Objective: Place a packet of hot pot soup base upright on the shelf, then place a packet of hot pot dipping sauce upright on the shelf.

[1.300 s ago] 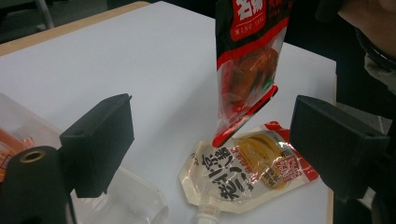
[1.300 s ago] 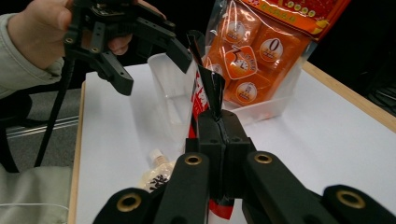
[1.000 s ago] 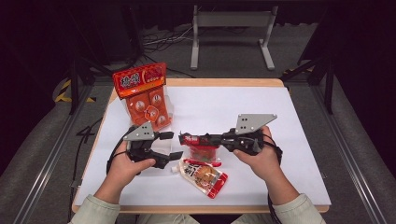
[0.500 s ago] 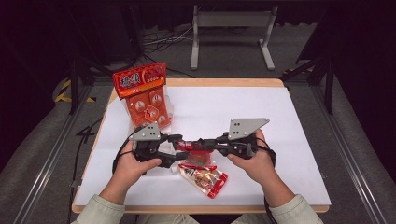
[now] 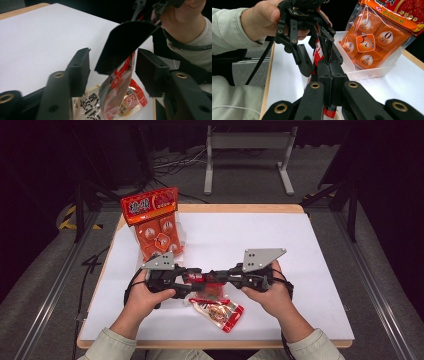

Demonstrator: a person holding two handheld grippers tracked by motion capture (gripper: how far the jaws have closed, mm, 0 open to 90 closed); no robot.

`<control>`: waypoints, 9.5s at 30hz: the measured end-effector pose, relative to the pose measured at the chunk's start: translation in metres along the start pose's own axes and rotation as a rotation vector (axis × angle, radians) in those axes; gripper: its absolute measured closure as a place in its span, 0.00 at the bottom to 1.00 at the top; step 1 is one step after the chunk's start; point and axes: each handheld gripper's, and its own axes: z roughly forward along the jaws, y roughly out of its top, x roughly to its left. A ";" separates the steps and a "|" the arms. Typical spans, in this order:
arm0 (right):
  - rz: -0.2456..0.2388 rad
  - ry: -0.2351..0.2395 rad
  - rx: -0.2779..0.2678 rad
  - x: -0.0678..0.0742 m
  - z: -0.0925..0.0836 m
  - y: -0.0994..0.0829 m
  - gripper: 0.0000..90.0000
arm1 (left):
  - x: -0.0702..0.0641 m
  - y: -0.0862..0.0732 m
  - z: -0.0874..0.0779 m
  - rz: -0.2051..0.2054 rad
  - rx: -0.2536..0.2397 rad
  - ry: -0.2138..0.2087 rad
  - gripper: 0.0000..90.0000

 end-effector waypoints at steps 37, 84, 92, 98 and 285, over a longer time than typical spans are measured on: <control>0.129 -0.056 -0.040 -0.020 -0.025 -0.013 0.66 | 0.013 0.013 -0.053 0.137 -0.024 -0.028 0.99; 0.254 -0.157 -0.003 -0.054 -0.042 -0.049 0.64 | 0.067 0.034 -0.111 0.164 -0.023 0.131 0.99; 0.269 -0.164 -0.013 -0.054 -0.047 -0.052 0.63 | 0.073 0.032 -0.109 0.176 0.003 0.158 0.99; 0.284 -0.184 -0.017 -0.053 -0.055 -0.056 0.63 | 0.080 0.029 -0.107 0.184 0.012 0.152 0.99; 0.309 -0.018 0.389 -0.032 0.094 -0.093 0.69 | -0.011 -0.023 -0.087 -0.036 0.198 0.223 0.13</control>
